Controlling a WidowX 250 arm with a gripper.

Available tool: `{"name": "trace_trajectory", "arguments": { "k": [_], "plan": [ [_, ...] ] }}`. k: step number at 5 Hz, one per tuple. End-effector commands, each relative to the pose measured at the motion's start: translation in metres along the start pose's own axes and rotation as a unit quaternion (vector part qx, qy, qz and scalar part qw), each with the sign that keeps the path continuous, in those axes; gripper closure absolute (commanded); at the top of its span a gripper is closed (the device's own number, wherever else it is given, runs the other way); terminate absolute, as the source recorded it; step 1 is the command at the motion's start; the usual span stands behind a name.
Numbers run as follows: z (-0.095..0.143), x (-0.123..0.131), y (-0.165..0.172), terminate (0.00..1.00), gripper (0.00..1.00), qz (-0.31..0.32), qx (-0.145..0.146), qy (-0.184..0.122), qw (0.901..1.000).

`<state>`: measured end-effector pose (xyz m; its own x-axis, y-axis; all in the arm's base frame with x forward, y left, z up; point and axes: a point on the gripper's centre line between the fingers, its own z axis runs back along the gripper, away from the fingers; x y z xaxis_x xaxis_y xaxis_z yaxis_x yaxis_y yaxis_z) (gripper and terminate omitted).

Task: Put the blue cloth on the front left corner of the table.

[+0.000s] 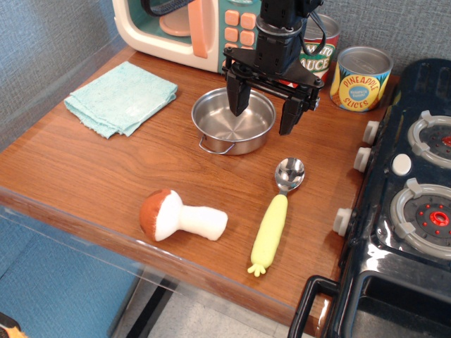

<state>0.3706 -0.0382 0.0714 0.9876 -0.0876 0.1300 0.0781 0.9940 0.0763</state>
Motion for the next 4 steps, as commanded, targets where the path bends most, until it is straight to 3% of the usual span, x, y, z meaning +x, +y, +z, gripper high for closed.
{"name": "trace_trajectory", "arguments": {
  "k": [1, 2, 3, 4],
  "plan": [
    [0.000, 0.000, 0.000, 0.00, 0.00, 0.000, 0.000, 0.000, 1.0000],
    [-0.006, 0.010, 0.022, 0.00, 0.00, 0.032, 0.012, 0.013, 0.9993],
    [0.001, 0.028, 0.052, 0.00, 0.00, 0.067, 0.017, 0.005, 0.9976],
    [0.026, 0.050, 0.097, 0.00, 0.00, 0.095, 0.031, -0.033, 0.9945]
  ]
}}
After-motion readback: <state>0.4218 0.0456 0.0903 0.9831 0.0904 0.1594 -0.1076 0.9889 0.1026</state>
